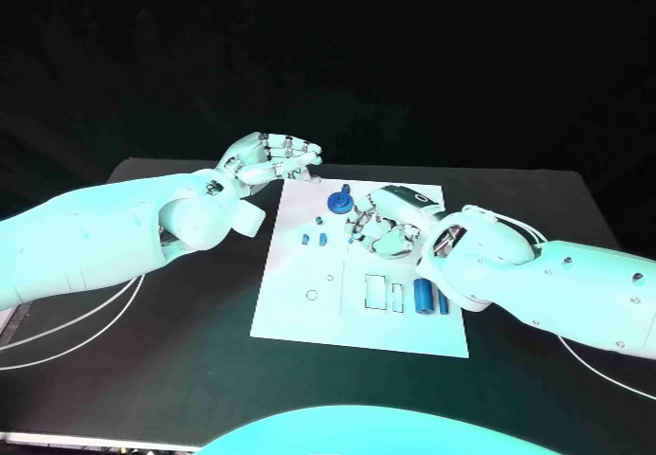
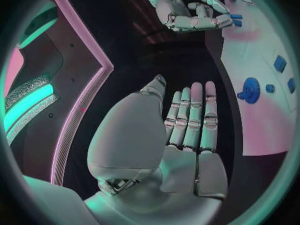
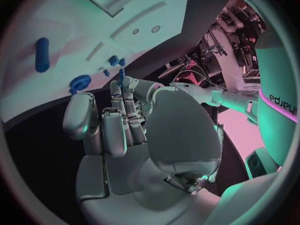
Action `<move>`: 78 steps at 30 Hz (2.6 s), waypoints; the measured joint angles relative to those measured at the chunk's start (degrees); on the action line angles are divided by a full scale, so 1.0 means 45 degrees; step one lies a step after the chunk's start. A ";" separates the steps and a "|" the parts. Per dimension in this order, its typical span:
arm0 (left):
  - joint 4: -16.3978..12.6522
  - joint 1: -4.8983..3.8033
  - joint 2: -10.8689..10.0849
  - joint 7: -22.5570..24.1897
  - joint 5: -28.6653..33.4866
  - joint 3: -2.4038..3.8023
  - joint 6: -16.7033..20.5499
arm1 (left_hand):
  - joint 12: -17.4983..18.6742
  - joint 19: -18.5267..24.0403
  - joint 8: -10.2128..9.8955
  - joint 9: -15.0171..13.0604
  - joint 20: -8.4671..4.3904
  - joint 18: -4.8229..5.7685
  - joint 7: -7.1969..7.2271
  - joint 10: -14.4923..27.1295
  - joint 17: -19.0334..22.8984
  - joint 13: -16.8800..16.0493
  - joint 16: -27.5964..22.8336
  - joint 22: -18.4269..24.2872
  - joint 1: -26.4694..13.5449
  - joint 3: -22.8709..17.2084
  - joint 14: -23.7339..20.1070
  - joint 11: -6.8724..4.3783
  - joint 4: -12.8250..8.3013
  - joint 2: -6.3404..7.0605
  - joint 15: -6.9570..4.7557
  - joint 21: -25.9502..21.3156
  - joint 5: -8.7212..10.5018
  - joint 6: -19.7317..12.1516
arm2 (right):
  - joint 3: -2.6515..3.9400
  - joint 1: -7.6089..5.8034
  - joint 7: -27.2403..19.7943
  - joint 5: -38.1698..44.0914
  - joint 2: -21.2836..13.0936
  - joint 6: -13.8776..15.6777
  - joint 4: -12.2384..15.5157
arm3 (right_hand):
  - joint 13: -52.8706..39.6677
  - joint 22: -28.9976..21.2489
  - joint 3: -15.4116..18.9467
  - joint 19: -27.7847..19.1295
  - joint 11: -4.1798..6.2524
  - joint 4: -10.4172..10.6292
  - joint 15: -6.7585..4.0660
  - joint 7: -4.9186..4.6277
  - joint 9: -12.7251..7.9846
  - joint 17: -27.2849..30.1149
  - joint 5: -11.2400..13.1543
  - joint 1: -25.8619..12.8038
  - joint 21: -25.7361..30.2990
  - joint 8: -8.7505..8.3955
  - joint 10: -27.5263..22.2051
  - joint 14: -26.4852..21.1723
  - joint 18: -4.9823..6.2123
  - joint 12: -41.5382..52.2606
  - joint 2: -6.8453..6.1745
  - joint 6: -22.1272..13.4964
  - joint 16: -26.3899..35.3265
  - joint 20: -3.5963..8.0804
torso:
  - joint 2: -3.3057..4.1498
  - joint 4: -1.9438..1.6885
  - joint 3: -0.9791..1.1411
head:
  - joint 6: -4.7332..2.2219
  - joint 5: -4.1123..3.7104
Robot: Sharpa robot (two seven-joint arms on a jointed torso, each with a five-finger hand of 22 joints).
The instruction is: Assemble the parts on the task board
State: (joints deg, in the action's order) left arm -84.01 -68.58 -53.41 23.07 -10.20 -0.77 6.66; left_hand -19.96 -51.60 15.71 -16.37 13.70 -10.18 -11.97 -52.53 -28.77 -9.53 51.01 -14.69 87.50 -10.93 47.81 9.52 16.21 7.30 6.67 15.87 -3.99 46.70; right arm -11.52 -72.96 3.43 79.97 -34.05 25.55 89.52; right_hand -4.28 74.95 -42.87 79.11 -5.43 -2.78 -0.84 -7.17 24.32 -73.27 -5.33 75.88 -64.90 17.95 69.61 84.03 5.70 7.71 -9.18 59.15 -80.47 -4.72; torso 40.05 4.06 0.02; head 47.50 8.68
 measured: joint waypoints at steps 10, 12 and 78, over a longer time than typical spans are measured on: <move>0.0080 0.0000 0.0214 -0.0001 0.0003 0.0000 0.0000 | 0.0000 0.0000 0.0000 0.0000 0.0000 0.0000 0.0000 0.0000 0.0000 0.0000 0.0000 -0.0001 0.0000 0.0001 0.0000 0.0000 0.0000 0.0000 0.0000 0.0000 0.0000 0.0000 | -0.0120 0.0245 0.0319 0.0492 0.0779 -0.0689 -0.0346 | 0.0000 -0.0002 0.0002 -0.0001 0.0000 0.0001 0.0000 0.0000 -0.0002 0.0030 -0.0055 0.0000 0.0000 0.0000 0.0000 0.0000 0.0000 -0.0055 0.0000 0.0000 0.0000 0.0000 | 0.0034 -0.0033 -0.0018 | 0.0166 0.0677; 0.0093 0.0000 0.0239 -0.0004 0.0003 0.0000 0.0000 | 0.0000 0.0000 0.0000 -0.0001 0.0000 0.0001 0.0000 0.0000 -0.0001 -0.0001 0.0000 -0.0001 0.0000 0.0000 0.0000 0.0000 0.0000 0.0000 0.0000 0.0000 0.0000 0.0000 | -0.0130 0.0266 0.0393 0.0591 0.0853 -0.0808 -0.0354 | 0.0000 -0.0002 0.0002 -0.0001 0.0000 0.0001 0.0000 0.0000 -0.0002 0.0030 -0.0057 0.0000 0.0000 0.0000 0.0000 0.0000 0.0001 -0.0053 0.0000 0.0000 0.0000 0.0000 | 0.0039 -0.0021 -0.0018 | 0.0217 0.0780; 0.0150 -0.0002 0.0446 -0.0039 -0.0005 0.0001 -0.0024 | 0.0000 0.0001 0.0000 -0.0001 -0.0001 0.0000 0.0000 -0.0001 0.0039 -0.0002 0.0000 0.0048 0.0000 0.0001 0.0000 -0.0001 -0.0001 0.0000 0.0000 -0.0092 0.0000 0.0000 | -0.0275 0.0944 0.1384 0.1918 0.1751 -0.1472 -0.0852 | 0.0000 0.0000 0.0077 -0.0002 0.0001 0.0004 0.0001 -0.0044 0.0050 0.0093 0.0567 0.0031 0.0001 0.0000 -0.0001 0.0000 0.0002 -0.0020 0.0135 -0.0044 0.0002 -0.0001 | 0.0046 -0.0004 -0.0001 | 0.0555 0.1263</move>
State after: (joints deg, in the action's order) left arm -83.33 -68.59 -51.40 22.90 -10.23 -0.77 6.55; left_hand -19.96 -51.59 15.71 -16.38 13.70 -10.18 -11.97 -52.53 -28.60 -9.54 51.01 -14.47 87.50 -10.92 47.81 9.52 16.20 7.30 6.67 15.46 -3.99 46.70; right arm -12.76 -68.71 9.66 88.60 -26.17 18.92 85.68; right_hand -4.28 74.95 -42.52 79.10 -5.42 -2.76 -0.83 -7.37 24.54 -72.85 -2.78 76.01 -64.89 17.95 69.60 84.03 5.71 7.62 -8.57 58.95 -80.46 -4.72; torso 40.25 4.05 0.01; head 50.00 14.37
